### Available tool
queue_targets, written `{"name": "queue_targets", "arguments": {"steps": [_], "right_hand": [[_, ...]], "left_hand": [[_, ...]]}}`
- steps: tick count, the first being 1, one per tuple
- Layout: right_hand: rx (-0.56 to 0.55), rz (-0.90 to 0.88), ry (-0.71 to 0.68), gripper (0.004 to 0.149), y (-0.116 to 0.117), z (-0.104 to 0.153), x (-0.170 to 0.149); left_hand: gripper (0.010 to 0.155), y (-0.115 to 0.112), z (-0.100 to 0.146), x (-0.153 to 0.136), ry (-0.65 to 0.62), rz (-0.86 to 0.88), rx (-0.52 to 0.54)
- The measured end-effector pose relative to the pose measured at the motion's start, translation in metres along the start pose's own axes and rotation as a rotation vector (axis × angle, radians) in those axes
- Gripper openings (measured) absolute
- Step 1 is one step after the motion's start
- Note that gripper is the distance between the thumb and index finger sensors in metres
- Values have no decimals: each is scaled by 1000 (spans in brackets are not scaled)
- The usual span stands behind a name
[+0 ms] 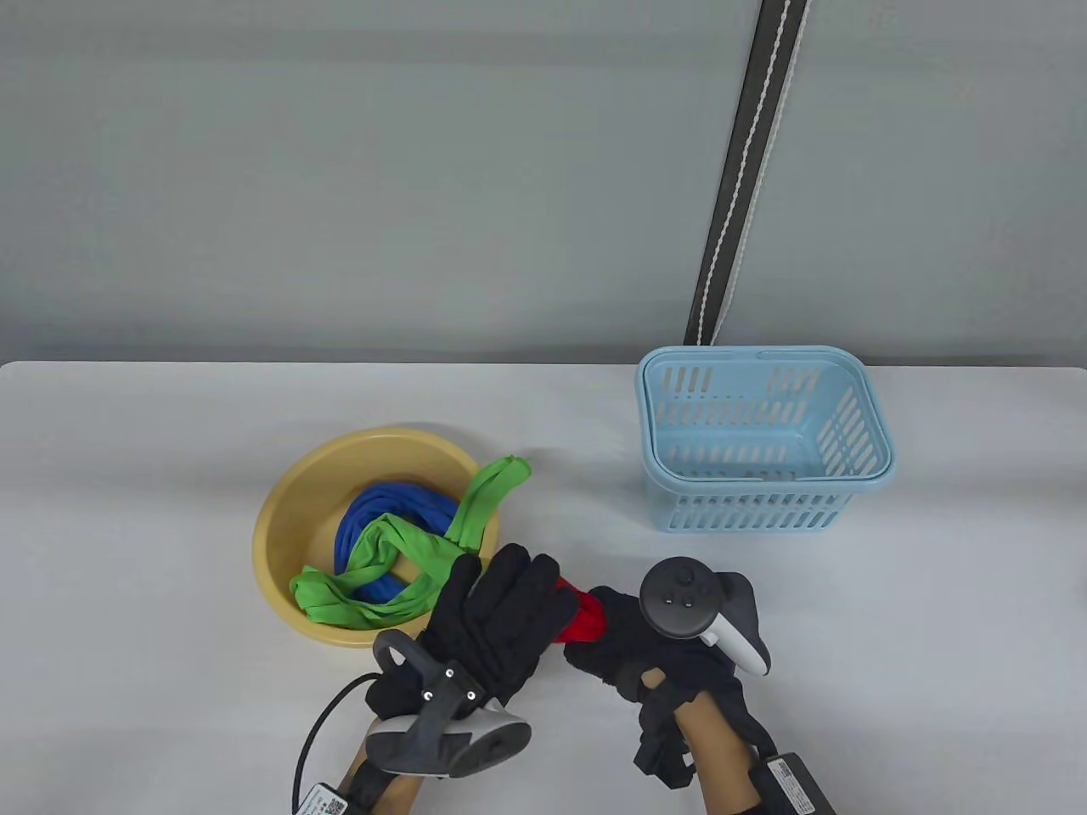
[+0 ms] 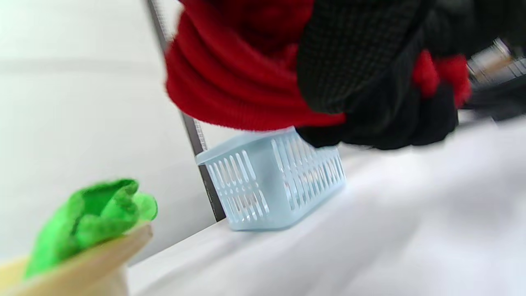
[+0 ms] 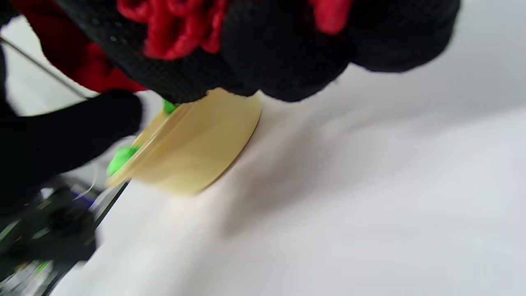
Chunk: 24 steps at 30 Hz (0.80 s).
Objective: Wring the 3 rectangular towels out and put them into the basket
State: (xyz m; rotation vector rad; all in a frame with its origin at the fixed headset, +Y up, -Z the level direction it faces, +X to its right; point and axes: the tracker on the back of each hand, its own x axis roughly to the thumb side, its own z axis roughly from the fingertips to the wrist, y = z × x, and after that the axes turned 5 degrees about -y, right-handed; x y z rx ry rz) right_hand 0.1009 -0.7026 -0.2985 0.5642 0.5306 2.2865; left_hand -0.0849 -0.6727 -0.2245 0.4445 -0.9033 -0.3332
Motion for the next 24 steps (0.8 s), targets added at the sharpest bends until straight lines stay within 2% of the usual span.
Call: {"name": "queue_targets", "arguments": {"steps": [3,6,9,13,17,21,24], "right_hand": [[149,-150,-56,47,9,-6,3],[247,-249,-83,47,18,-9,4],[287,-295,-112,46,23,-11,8],[289,-325,-147,46,24,-10,16],[279,-291,-151,47,29,-9,24],[236,-189,-146,47,33,-10,33],[158,-57,-141,47,32,-8,38]], "left_hand": [[111,-8,-1,8,-29,-75,-36],[108,-14,3,3,10,9,-4],[98,-15,6,-1,30,20,37],[82,-14,9,-14,108,98,88],[67,-18,14,-28,178,214,85],[56,-19,22,-35,206,211,63],[48,-20,23,-38,231,220,44]]}}
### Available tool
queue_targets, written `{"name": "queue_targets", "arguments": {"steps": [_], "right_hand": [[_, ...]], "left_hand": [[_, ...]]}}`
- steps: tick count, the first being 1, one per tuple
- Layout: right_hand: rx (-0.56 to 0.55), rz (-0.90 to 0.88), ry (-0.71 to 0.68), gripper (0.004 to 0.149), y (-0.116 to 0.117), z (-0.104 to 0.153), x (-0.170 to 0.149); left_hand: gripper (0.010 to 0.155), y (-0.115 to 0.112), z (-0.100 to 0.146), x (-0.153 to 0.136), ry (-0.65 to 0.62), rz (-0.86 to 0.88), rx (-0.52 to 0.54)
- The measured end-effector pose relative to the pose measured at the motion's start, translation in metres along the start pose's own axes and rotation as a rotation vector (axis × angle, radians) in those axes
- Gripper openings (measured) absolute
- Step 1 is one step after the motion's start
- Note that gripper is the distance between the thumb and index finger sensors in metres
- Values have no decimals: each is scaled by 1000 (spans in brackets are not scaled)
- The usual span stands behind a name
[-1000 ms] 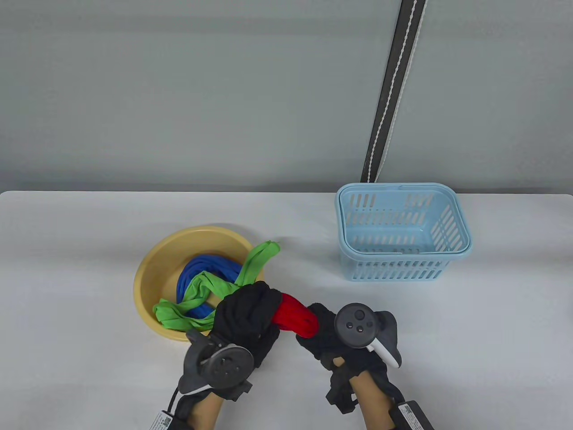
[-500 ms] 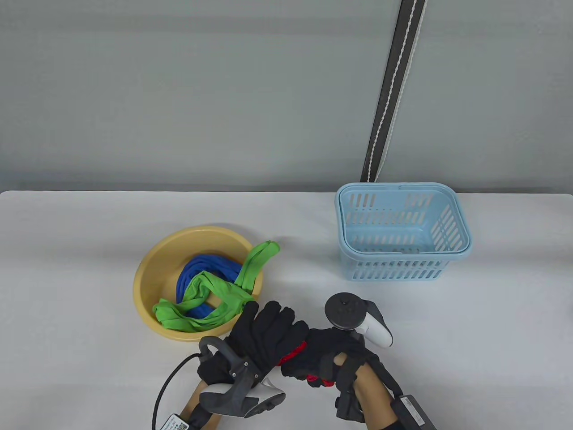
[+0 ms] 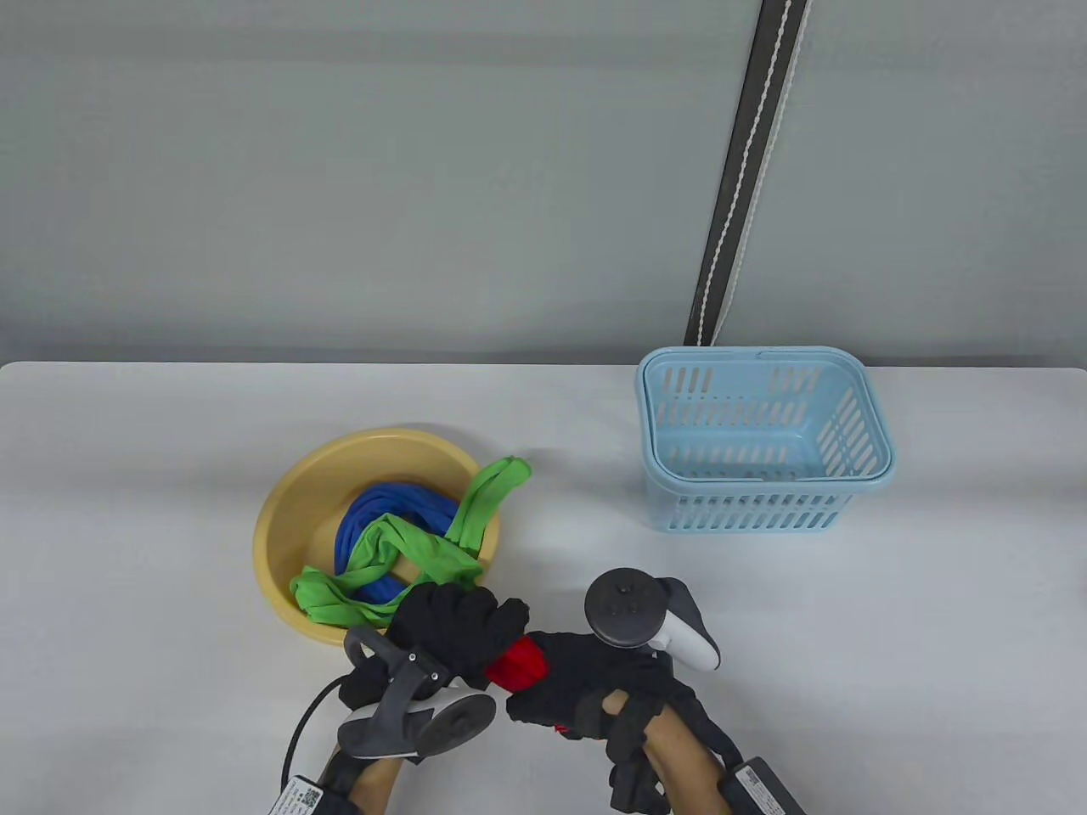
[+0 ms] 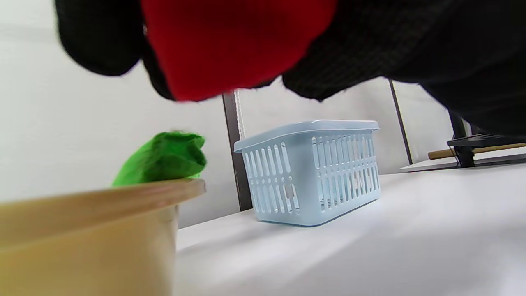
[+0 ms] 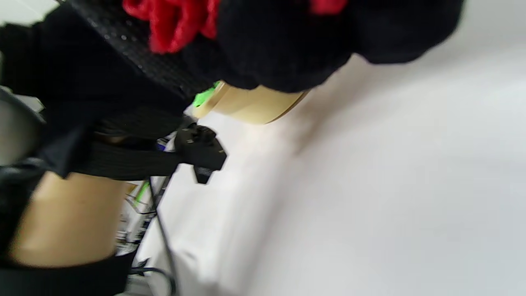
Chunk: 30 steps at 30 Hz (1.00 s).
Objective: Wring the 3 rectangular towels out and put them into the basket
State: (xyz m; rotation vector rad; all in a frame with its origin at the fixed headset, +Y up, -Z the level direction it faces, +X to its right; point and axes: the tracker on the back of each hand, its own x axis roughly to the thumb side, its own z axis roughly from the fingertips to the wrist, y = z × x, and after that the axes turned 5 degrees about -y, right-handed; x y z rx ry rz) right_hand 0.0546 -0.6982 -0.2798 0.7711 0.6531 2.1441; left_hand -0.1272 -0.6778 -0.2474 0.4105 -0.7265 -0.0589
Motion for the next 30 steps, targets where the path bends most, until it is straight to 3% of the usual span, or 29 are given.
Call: {"name": "queue_targets", "arguments": {"steps": [6,9,16,22,26,30], "right_hand": [[-184,299,43,46,0,5,7],[-274,531,46,46,3,6,14],[-441,732,-1,43,5,7,15],[-532,830,-32,44,6,10,16],[-576,880,-57,41,5,13,19],[-600,879,-89,37,3,14,18]], "left_hand": [[42,0,-4,4,50,2,-53],[40,-1,-6,4,85,37,-75],[36,2,-13,1,192,212,-99],[39,-4,-16,-7,345,561,-258],[41,-11,-15,-13,388,786,-312],[44,-16,-16,-16,421,989,-433]]}}
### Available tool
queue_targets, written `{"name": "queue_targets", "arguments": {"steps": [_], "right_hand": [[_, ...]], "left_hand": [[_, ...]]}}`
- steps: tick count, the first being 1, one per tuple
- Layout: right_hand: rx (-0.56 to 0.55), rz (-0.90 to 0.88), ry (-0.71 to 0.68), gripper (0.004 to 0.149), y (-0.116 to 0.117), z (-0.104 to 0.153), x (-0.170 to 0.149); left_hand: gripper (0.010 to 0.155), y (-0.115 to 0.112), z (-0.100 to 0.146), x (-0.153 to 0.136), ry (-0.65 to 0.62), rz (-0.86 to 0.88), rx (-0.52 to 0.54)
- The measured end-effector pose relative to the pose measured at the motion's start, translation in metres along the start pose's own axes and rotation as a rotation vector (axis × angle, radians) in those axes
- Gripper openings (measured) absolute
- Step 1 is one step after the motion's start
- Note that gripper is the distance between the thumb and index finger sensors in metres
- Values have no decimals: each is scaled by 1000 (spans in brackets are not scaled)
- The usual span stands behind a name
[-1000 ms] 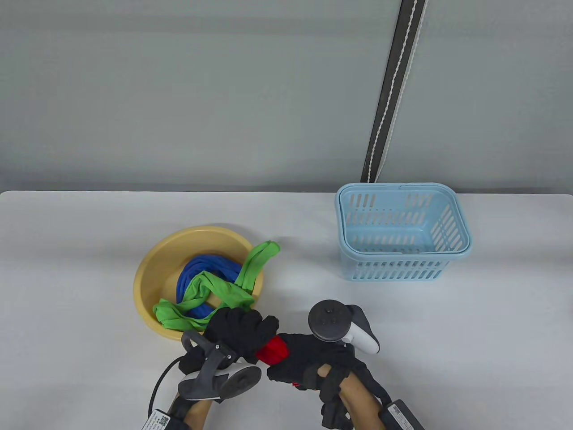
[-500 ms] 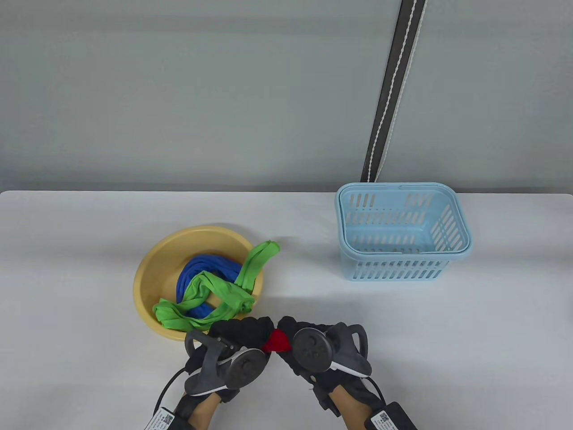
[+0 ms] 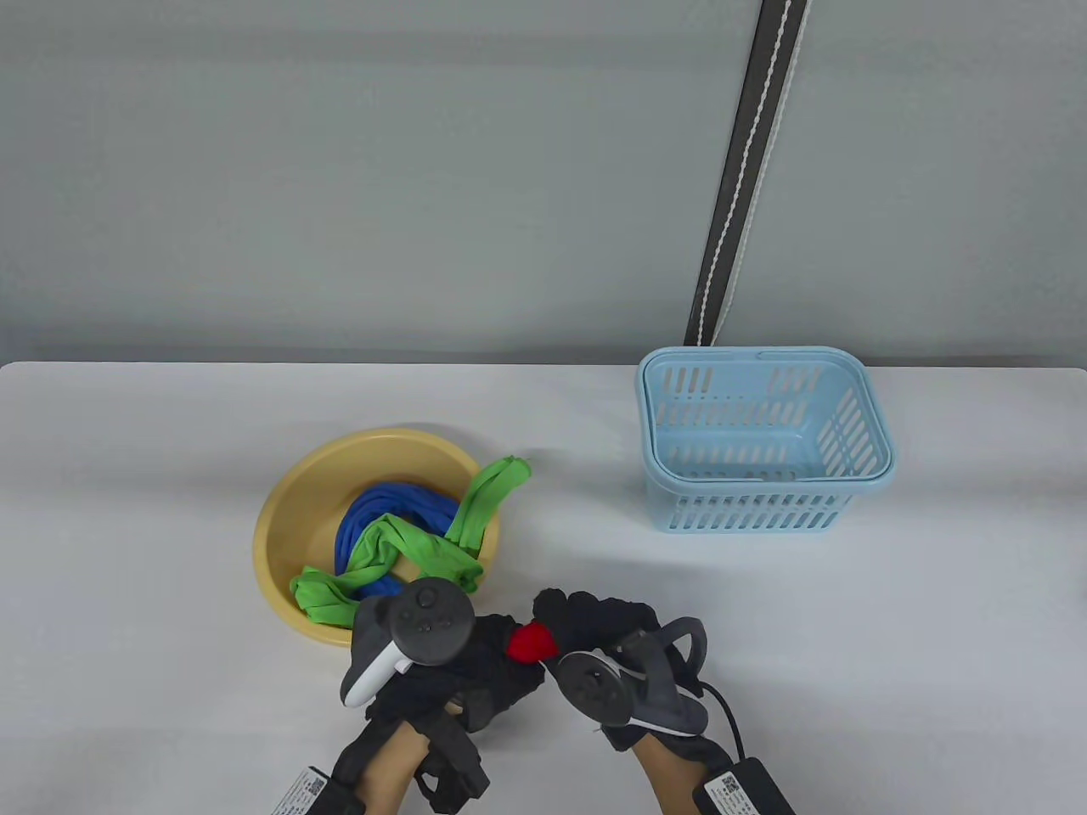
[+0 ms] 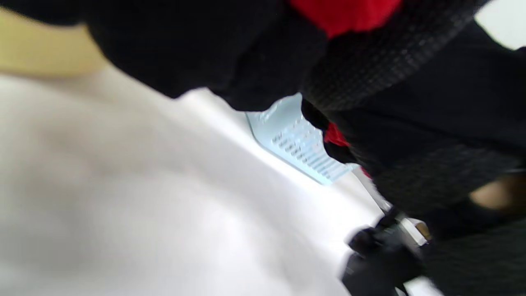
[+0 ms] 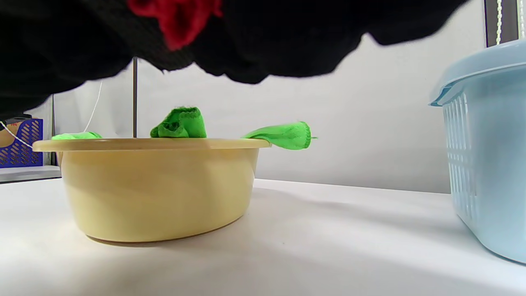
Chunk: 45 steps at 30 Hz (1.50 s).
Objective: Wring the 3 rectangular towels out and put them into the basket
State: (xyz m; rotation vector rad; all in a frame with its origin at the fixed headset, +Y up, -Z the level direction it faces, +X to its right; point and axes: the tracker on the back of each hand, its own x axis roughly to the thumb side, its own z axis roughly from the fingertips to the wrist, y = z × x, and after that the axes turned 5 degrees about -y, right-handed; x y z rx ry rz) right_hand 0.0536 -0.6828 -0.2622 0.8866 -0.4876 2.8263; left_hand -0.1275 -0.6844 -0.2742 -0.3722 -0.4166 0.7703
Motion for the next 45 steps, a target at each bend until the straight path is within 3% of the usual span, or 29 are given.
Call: {"name": "queue_targets", "arguments": {"steps": [20,32,41,45], "right_hand": [[-226,15,-33,41,-12,3,-5],[-289,47,-59,43,-14,0,-6],[-347,43,-92,43,-18,-1,-6],[-335,42,-81,43,-17,-2,-6]], "left_hand": [[38,-28,-27,-21,-171,881,-416],[38,-51,-32,-17,-261,1214,-515],[37,-59,-31,-5,-336,1358,-567],[37,-57,-31,-8,-318,1323,-547]]}}
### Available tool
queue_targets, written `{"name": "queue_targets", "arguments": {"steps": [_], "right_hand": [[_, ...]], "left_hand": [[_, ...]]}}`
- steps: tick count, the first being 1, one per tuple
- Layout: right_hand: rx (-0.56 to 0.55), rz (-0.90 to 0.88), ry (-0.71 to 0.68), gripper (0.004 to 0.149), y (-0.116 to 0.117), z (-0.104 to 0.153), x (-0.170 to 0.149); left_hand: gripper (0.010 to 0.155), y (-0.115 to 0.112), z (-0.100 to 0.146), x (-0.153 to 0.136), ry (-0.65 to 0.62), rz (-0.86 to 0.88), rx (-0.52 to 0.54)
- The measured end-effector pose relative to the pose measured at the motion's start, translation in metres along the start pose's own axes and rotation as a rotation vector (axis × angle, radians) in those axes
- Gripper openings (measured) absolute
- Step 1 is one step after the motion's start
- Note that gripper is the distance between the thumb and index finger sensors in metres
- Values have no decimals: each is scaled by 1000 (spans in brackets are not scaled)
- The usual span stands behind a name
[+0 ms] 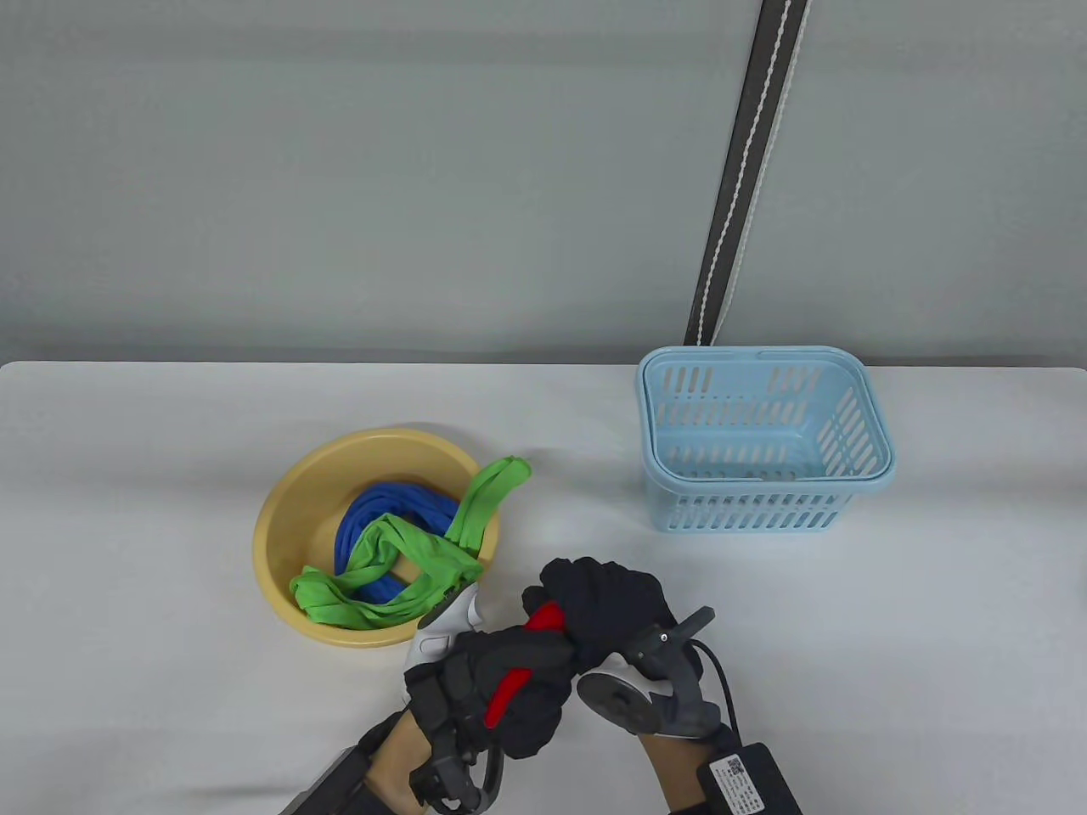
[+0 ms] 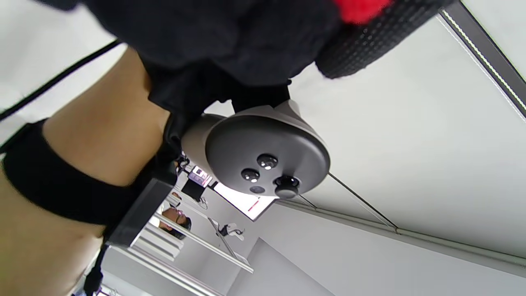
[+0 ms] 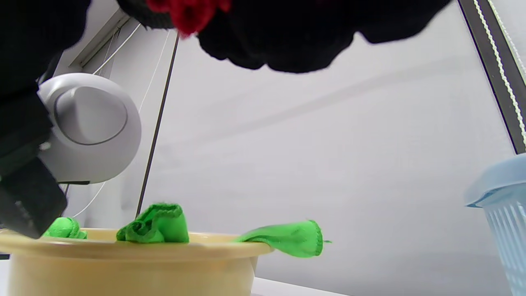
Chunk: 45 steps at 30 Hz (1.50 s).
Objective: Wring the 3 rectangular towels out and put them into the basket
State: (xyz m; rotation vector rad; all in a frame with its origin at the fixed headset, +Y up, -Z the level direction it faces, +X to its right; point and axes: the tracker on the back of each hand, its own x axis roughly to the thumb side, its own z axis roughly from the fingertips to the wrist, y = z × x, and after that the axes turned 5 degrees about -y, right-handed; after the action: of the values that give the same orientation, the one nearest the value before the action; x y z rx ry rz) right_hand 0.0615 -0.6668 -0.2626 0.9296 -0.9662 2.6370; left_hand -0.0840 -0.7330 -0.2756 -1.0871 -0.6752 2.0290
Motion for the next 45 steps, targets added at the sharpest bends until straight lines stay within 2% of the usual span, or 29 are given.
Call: {"name": "queue_targets", "arguments": {"steps": [6,13,17,21,27,30,32,35,38,39,43,45], "right_hand": [[59,70,-4,44,3,1,5],[210,71,12,45,5,8,7],[372,-33,-36,47,1,9,1],[450,-111,-59,55,-5,8,-1],[405,-264,-40,71,-23,5,-9],[380,-343,9,72,-30,0,-19],[286,-360,70,69,-37,-4,-28],[194,-308,187,67,-49,-13,-52],[137,-264,343,67,-60,-20,-88],[118,-257,397,67,-62,-22,-102],[122,-165,572,67,-68,-25,-152],[152,-130,648,67,-66,-25,-175]], "left_hand": [[40,8,12,6,77,-159,73],[51,8,29,20,209,-634,236],[60,-5,36,26,286,-946,342],[66,-18,41,34,316,-1160,414],[72,-32,48,66,261,-1392,493],[76,-41,45,86,264,-1529,529],[81,-47,41,103,259,-1613,524],[86,-51,37,132,202,-1670,572],[82,-43,36,159,125,-1721,668],[82,-37,36,166,140,-1742,693],[82,-9,30,180,297,-1745,705],[81,10,24,181,369,-1721,673]]}}
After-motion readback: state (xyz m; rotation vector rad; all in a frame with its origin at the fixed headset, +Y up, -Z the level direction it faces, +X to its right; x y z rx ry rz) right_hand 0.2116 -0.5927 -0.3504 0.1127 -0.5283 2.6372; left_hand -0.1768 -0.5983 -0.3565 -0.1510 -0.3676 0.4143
